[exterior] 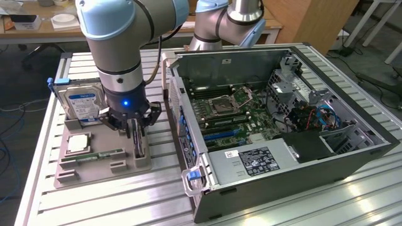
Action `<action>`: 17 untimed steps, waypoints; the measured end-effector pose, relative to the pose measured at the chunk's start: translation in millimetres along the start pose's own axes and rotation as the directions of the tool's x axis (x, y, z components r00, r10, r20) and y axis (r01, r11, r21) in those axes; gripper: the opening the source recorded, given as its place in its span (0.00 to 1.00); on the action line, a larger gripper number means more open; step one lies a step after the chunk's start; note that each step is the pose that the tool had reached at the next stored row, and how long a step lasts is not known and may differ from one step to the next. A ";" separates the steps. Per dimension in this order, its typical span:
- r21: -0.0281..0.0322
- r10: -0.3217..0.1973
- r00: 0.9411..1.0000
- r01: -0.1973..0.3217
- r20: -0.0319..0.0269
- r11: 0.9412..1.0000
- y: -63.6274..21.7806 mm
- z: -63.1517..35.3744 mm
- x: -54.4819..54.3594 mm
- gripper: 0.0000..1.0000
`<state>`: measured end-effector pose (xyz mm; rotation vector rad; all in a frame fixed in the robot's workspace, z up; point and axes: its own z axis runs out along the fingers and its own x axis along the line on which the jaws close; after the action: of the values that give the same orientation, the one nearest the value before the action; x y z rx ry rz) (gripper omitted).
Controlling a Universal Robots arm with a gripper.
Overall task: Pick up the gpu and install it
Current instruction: 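Pick up the gpu and move the gpu toward the slot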
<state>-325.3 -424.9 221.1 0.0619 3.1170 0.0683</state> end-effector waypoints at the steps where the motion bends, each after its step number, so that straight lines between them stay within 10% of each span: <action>1: 0.000 0.000 1.000 0.000 0.000 1.000 0.0 0.0 0.0 0.41; 17: 0.002 0.000 1.000 0.000 0.000 1.000 4.9 0.3 0.0 0.41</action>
<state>-325.1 -420.0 221.0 0.0620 3.1170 0.0647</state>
